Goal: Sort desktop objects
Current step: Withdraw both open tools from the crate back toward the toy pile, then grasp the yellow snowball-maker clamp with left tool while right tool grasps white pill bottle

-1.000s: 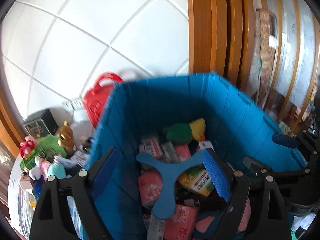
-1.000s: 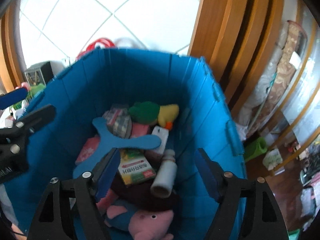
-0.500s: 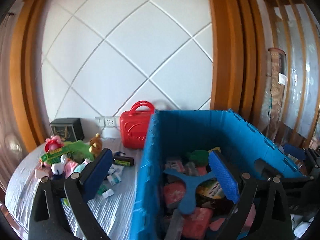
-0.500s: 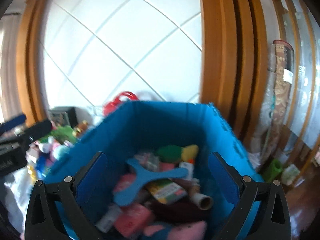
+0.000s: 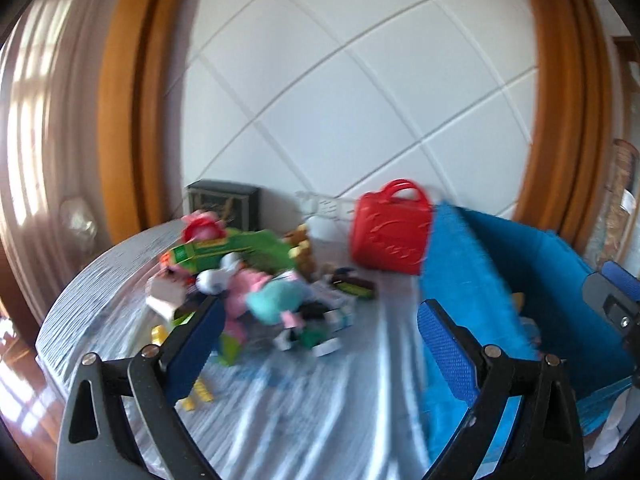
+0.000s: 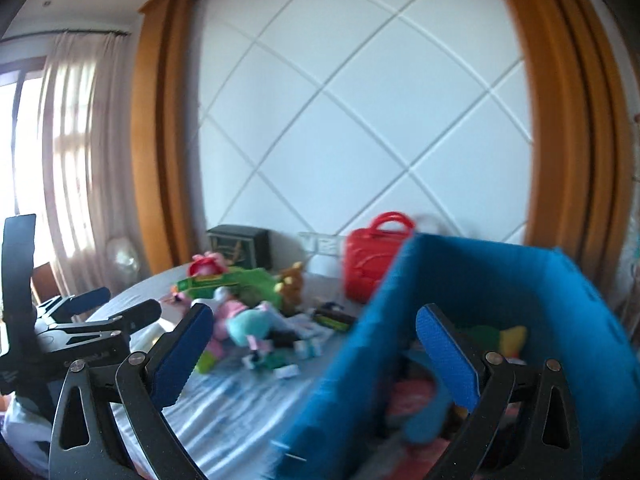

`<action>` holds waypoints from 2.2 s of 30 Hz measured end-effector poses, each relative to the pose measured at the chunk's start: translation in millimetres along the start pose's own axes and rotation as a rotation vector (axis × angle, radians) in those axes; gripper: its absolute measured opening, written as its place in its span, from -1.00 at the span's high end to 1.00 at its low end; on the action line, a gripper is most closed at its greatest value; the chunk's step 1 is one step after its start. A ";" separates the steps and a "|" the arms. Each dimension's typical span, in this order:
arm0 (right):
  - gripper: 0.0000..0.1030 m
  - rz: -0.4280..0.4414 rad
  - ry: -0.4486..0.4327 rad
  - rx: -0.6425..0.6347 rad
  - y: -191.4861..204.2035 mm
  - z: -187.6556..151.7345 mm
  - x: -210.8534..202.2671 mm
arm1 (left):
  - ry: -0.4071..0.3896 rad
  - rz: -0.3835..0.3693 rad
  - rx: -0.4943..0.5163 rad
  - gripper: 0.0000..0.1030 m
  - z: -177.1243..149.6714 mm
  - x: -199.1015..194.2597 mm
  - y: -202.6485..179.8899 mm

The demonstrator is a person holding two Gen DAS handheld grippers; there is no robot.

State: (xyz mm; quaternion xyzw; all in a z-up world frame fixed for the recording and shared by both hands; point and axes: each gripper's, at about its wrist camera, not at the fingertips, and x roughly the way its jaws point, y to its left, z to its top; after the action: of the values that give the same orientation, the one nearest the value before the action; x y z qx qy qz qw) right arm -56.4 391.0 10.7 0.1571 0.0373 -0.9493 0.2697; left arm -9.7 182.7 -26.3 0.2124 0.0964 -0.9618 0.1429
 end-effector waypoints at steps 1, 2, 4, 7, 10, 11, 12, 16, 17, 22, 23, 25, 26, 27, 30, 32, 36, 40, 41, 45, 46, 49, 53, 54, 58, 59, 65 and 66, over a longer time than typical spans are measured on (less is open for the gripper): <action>-1.00 0.002 0.007 -0.001 14.5 0.2 8.3 | 0.008 0.017 -0.001 -0.90 -0.9 2.9 18.5; -1.00 0.006 0.015 0.000 28.1 0.7 15.6 | 0.016 0.030 0.000 -0.91 -1.8 5.8 38.0; -1.00 0.007 0.036 0.006 58.3 1.1 32.4 | 0.038 0.047 -0.001 -0.91 -2.7 13.1 77.1; -0.99 -0.011 0.075 0.023 95.0 -1.1 57.6 | 0.074 0.052 0.008 -0.90 0.0 29.7 121.5; -0.99 -0.044 0.122 0.051 121.0 -7.9 82.4 | 0.110 0.059 0.012 -0.91 -1.7 51.0 168.5; -0.99 -0.055 0.141 0.057 128.6 -11.4 89.6 | 0.124 0.059 0.006 -0.91 -4.6 54.9 180.6; -0.99 -0.069 0.166 0.063 134.6 -16.1 96.7 | 0.148 0.057 -0.005 -0.91 -7.4 61.4 193.9; -0.99 -0.111 0.282 0.086 147.2 -38.8 129.0 | 0.257 0.052 -0.064 -0.91 -26.1 97.7 237.9; -0.99 -0.119 0.311 0.083 147.8 -45.3 138.1 | 0.281 0.046 -0.078 -0.90 -31.0 106.7 242.4; -0.99 -0.138 0.488 0.092 129.2 -94.2 206.1 | 0.413 0.063 -0.129 -0.90 -64.1 157.1 264.2; -0.99 -0.132 0.521 0.106 123.4 -105.0 221.7 | 0.444 0.073 -0.134 -0.90 -72.1 168.2 266.3; -0.99 -0.120 0.595 0.146 111.3 -130.7 252.5 | 0.496 0.093 -0.131 -0.90 -87.0 189.7 270.4; -0.99 -0.116 0.621 0.159 106.4 -140.4 264.6 | 0.510 0.107 -0.131 -0.90 -91.8 197.8 272.6; -0.99 -0.110 0.653 0.171 99.6 -153.5 281.6 | 0.525 0.124 -0.134 -0.90 -96.6 206.5 274.8; -0.99 -0.106 0.716 0.164 88.1 -178.4 315.6 | 0.567 0.153 -0.182 -0.90 -112.7 235.8 284.2; -0.99 -0.114 0.748 0.143 79.0 -194.0 339.0 | 0.577 0.177 -0.204 -0.90 -121.9 257.1 288.0; -0.99 -0.130 0.803 0.108 67.9 -222.6 382.7 | 0.596 0.226 -0.204 -0.90 -132.1 298.9 289.6; -1.00 -0.140 0.836 0.081 66.8 -243.0 403.8 | 0.631 0.267 -0.221 -0.90 -146.8 333.2 292.8; -1.00 -0.138 0.812 0.082 66.9 -243.1 403.8 | 0.640 0.274 -0.219 -0.90 -149.2 339.2 292.7; -1.00 -0.148 0.781 0.089 65.4 -247.3 401.8 | 0.652 0.294 -0.193 -0.95 -160.3 355.8 289.8; -1.00 -0.157 0.756 0.094 65.8 -249.2 399.1 | 0.655 0.307 -0.164 -1.00 -162.5 359.1 285.9; -1.00 -0.178 0.665 0.096 68.4 -256.3 388.6 | 0.607 0.319 -0.164 -1.00 -164.7 358.1 282.8; -1.00 -0.185 0.619 0.092 70.6 -260.6 385.0 | 0.591 0.312 -0.146 -1.00 -165.2 360.3 280.3; -1.00 -0.185 0.619 0.092 70.5 -259.2 385.9 | 0.592 0.307 -0.142 -1.00 -164.8 361.1 280.6; -1.00 -0.182 0.621 0.089 67.7 -257.6 388.8 | 0.541 0.294 -0.124 -1.00 -166.6 358.6 280.3; -0.99 -0.177 0.627 0.086 67.2 -257.0 390.4 | 0.540 0.298 -0.127 -1.00 -166.6 358.5 279.8; -0.15 -0.123 0.598 0.102 59.0 -225.4 387.5 | 0.540 0.302 -0.213 -0.86 -161.6 350.9 290.3; -0.20 -0.115 0.611 0.090 59.3 -222.6 391.8 | 0.539 0.303 -0.213 -0.86 -161.6 350.7 290.5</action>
State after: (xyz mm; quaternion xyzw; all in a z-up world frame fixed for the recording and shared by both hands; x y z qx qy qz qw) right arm -278.9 179.2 -324.2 0.4446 0.0834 -0.8725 0.1846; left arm -161.0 -132.9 -359.5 0.4553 0.1981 -0.8233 0.2750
